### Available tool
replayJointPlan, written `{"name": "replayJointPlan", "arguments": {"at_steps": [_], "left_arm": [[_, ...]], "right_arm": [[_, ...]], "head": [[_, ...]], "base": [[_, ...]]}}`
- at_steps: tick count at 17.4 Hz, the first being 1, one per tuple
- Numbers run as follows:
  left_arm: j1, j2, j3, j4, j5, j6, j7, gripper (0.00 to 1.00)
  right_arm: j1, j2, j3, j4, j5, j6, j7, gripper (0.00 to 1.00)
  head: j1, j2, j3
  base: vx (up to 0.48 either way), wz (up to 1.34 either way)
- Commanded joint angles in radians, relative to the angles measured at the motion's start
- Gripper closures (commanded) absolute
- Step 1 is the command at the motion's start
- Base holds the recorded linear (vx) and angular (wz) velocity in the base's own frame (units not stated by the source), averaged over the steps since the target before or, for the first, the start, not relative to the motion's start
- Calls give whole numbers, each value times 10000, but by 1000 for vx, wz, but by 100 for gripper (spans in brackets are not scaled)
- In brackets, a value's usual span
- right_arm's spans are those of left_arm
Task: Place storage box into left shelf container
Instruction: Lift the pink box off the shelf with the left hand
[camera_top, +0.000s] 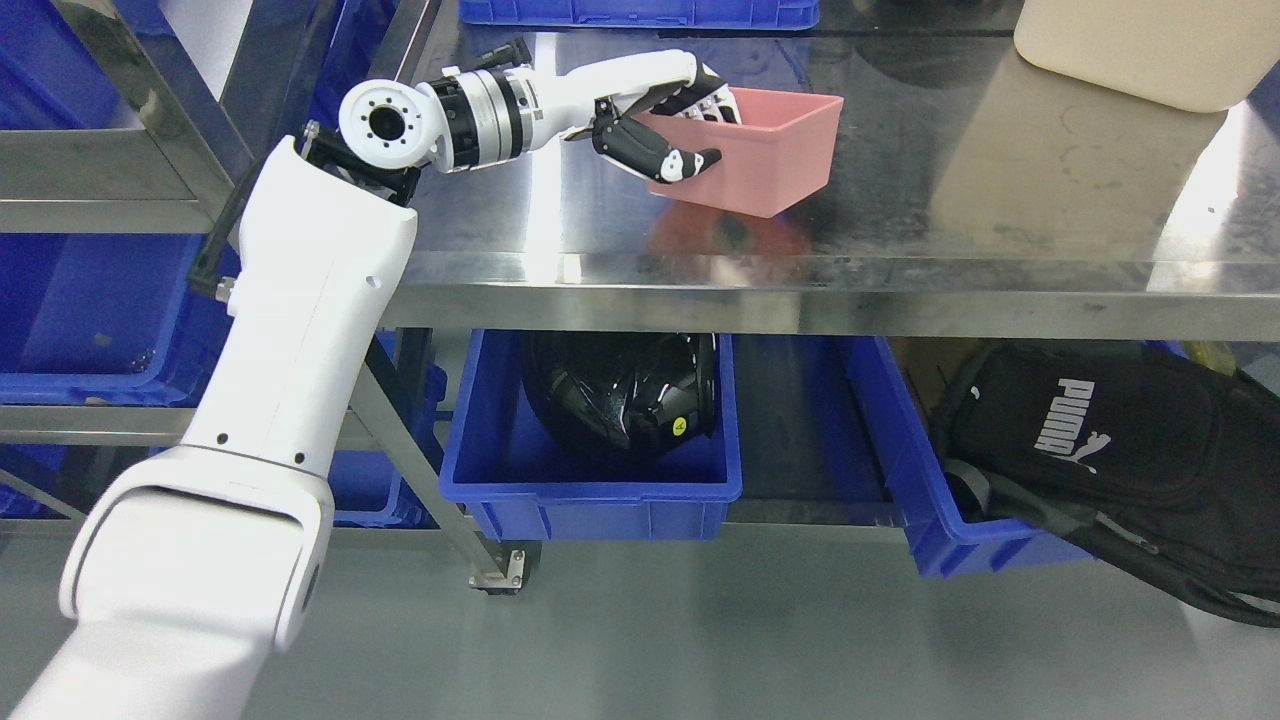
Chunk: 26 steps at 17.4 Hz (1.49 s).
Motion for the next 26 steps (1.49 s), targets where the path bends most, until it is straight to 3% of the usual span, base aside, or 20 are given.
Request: {"name": "replayJointPlan", "arguments": {"at_steps": [1,4,7,10,12,15,20,26], "left_arm": [[31,169,1677,329,3315,-27,27,100],[107,169,1677,-37,5341,3,73,100],[810,169,1662,-1643,6954,3,363,100],[2418,169,1357,-4341,7387,-149,2275,100],[3920,169,134,-6502,7358,-639,4160,99],[6006,169,-1294,-8258,7296,-900,5394,99],[7760,169,-1483,-8384,7005,-2066,5412,99],[9218,169,-1085,-8430,7005,-2282,5396,99]], "right_arm": [[92,-175,-46,-175,15,-5,6,0],[92,-175,-46,-175,15,-5,6,0],[92,-175,-46,-175,15,-5,6,0],[92,-175,-46,-175,15,-5,6,0],[92,-175,-46,-175,15,-5,6,0],[92,-175,-46,-175,15,-5,6,0],[92,-175,-46,-175,15,-5,6,0],[92,-175,-46,-175,15,-5,6,0]], "head": [[0,0,0],[0,0,0],[0,0,0],[0,0,0],[0,0,0],[0,0,0],[0,0,0],[0,0,0]], "base": [[0,0],[0,0],[0,0],[1,-13],[-11,1],[-51,83],[-103,246],[-118,712]]}}
